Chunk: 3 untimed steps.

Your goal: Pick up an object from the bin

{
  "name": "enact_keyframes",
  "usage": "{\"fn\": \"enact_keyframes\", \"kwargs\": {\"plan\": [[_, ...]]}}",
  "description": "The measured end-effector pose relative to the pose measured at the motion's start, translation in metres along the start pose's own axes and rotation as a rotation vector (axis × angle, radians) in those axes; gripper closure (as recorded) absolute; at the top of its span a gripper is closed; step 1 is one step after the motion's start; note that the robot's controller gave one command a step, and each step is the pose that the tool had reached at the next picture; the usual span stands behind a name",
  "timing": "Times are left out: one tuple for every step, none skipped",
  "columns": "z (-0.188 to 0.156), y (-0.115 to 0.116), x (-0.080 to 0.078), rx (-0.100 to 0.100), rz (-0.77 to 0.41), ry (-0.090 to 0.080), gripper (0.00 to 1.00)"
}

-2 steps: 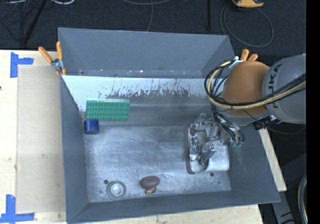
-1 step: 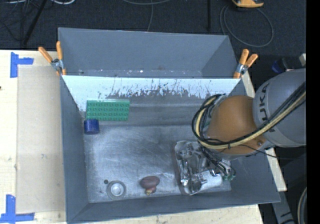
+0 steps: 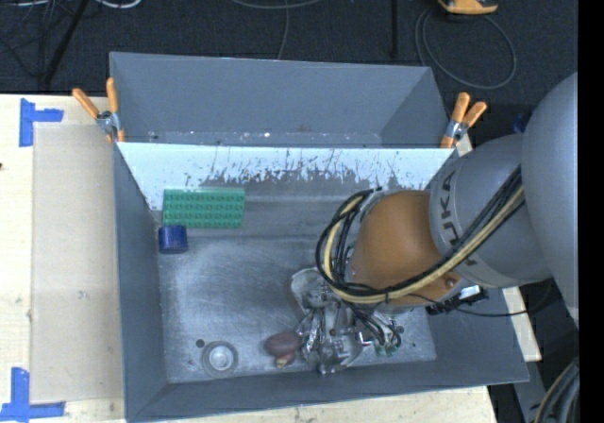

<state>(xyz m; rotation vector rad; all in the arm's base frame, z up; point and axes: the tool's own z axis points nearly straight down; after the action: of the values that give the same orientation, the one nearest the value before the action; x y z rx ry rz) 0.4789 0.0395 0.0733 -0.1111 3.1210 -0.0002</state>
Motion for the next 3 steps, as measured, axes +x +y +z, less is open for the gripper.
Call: {"fn": "enact_keyframes", "kwargs": {"plan": [[0.002, -0.065, -0.008, -0.001, -0.033, 0.012, 0.0], [-0.001, -0.014, 0.002, 0.003, -0.198, -0.007, 0.0], [0.0, -0.014, 0.008, 0.001, -0.199, 0.017, 1.0]]}}
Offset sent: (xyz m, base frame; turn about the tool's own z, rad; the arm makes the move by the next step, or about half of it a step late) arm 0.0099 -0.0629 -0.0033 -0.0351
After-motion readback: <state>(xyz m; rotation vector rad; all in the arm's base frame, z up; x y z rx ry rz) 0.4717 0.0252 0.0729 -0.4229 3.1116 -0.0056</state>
